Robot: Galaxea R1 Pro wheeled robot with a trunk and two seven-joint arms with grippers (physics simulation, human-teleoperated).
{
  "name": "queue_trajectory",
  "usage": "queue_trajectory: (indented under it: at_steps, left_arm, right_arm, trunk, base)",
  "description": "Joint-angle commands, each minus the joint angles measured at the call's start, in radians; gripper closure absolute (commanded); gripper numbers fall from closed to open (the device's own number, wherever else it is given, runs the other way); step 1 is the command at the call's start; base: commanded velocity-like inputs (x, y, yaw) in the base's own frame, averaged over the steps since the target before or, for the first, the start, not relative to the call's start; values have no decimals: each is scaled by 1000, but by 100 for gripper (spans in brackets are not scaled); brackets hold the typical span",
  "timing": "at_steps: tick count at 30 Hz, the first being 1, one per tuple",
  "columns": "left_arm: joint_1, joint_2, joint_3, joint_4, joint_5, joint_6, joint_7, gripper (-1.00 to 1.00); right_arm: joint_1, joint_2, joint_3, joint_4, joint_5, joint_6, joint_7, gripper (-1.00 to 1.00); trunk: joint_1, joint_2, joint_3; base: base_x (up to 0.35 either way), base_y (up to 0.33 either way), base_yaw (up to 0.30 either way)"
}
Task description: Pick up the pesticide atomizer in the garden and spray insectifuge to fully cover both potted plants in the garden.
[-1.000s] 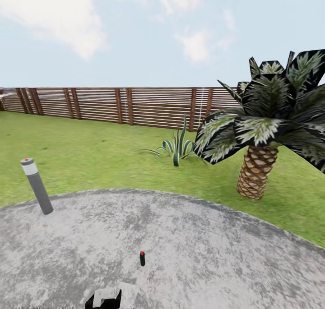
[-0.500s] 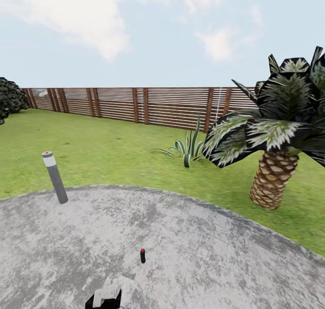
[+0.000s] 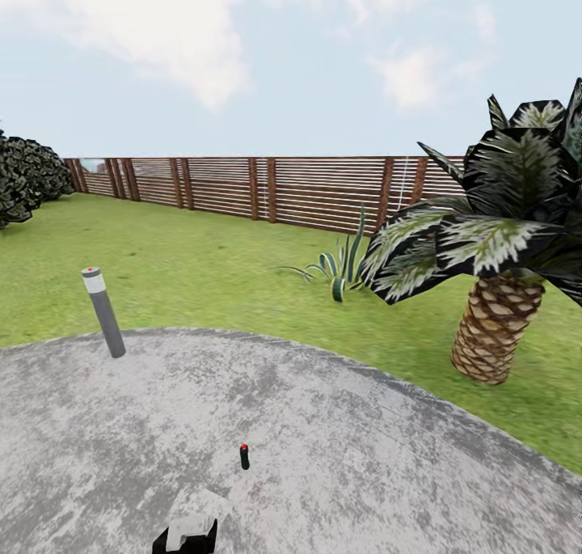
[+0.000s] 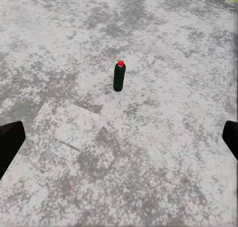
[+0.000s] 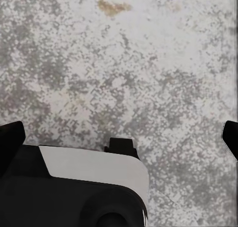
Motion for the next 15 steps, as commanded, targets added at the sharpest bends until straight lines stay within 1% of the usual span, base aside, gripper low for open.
queue_trajectory:
  at_steps: [1, 15]
  left_arm:
    - [-1, 0, 2, 1, 5, -3, -1, -100]
    - [-1, 0, 2, 1, 4, -3, -1, -100]
  right_arm:
    - [-1, 0, -1, 1, 10, -3, -1, -100]
    - [-1, 0, -1, 1, 10, -3, -1, -100]
  trunk:
    - [0, -1, -1]
    - [0, -1, -1]
  base:
    - [0, -82, 4]
    - [0, -8, 0]
